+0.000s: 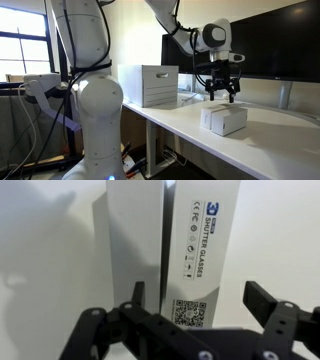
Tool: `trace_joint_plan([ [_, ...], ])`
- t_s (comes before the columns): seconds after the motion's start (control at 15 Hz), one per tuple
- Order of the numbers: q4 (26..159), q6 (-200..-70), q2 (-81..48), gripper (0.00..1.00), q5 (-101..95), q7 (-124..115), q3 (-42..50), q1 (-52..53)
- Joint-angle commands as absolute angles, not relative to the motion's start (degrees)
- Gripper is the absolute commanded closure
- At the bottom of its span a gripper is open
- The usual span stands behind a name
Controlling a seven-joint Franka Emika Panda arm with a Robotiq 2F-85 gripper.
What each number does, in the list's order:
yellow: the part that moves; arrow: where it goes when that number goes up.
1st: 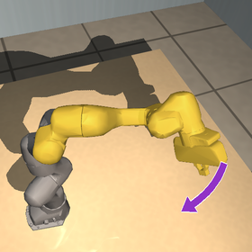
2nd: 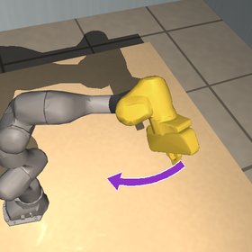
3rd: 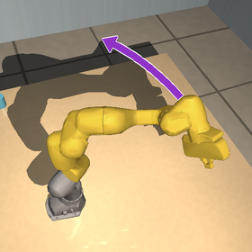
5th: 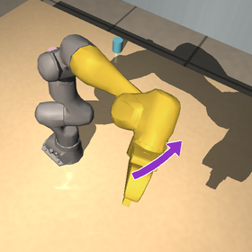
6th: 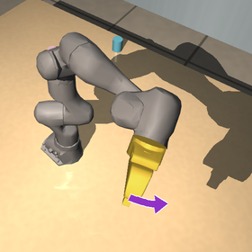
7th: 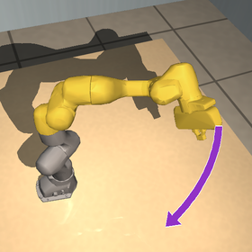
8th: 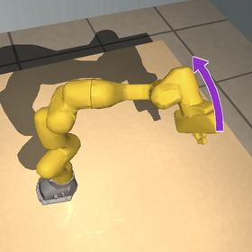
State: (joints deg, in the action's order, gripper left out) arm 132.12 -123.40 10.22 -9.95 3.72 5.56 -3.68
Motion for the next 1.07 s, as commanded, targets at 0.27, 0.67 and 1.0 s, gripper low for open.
trace_joint_plan([
  [0.27,133.1,-120.3,12.6,0.00,-10.1,5.5,6.6,-4.8],
  [0.67,133.0,-119.5,12.7,0.00,-10.2,6.6,7.0,-4.8],
  [1.0,132.1,-115.1,12.4,0.00,-10.1,10.4,7.2,-4.7],
])
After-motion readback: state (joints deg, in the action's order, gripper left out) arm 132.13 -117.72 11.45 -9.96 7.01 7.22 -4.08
